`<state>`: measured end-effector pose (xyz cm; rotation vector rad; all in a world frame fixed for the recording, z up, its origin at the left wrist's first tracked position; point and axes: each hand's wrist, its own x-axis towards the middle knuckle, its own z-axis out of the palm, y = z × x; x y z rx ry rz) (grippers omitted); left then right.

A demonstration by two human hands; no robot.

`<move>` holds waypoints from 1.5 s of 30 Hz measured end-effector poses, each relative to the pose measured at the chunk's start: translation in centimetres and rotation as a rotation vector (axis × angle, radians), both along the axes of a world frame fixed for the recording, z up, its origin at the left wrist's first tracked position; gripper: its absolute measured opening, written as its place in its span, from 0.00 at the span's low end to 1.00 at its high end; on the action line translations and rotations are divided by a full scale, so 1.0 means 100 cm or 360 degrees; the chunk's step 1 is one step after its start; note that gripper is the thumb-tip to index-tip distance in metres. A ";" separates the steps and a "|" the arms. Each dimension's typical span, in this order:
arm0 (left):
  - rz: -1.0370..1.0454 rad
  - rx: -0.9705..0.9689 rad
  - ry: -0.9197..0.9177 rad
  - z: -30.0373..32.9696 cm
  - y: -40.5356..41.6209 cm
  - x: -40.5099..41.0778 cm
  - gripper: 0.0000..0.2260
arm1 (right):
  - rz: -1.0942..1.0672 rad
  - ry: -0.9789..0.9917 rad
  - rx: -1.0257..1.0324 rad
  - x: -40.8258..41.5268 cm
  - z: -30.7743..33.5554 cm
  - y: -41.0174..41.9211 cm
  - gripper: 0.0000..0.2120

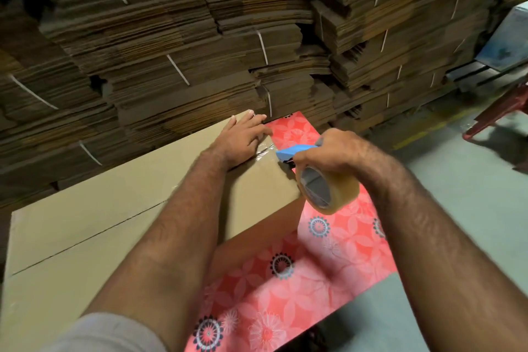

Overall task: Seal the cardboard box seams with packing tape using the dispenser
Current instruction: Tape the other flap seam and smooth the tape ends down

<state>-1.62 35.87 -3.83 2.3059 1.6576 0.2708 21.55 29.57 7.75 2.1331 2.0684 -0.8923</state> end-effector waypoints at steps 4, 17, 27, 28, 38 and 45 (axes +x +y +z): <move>0.0001 -0.0086 0.0008 0.007 0.002 0.003 0.17 | 0.0027 0.0034 -0.0042 0.010 -0.009 -0.010 0.39; -0.0061 -0.0115 -0.0155 0.014 -0.016 0.029 0.20 | 0.0042 0.0010 0.0012 0.010 -0.006 -0.013 0.25; -0.0037 -0.0232 0.0016 0.005 -0.009 0.030 0.16 | 0.0076 0.0012 -0.0037 0.022 -0.011 -0.019 0.29; -0.0052 -0.0239 0.0028 0.005 -0.009 0.029 0.17 | 0.0079 0.0011 -0.0053 0.027 -0.012 -0.025 0.29; -0.0112 -0.0263 0.0146 0.021 -0.011 0.040 0.13 | 0.0127 0.0023 0.0051 0.036 -0.028 -0.046 0.37; -0.0292 0.0051 -0.0284 0.015 -0.050 0.061 0.13 | 0.0100 0.0042 0.0039 0.033 -0.033 -0.043 0.34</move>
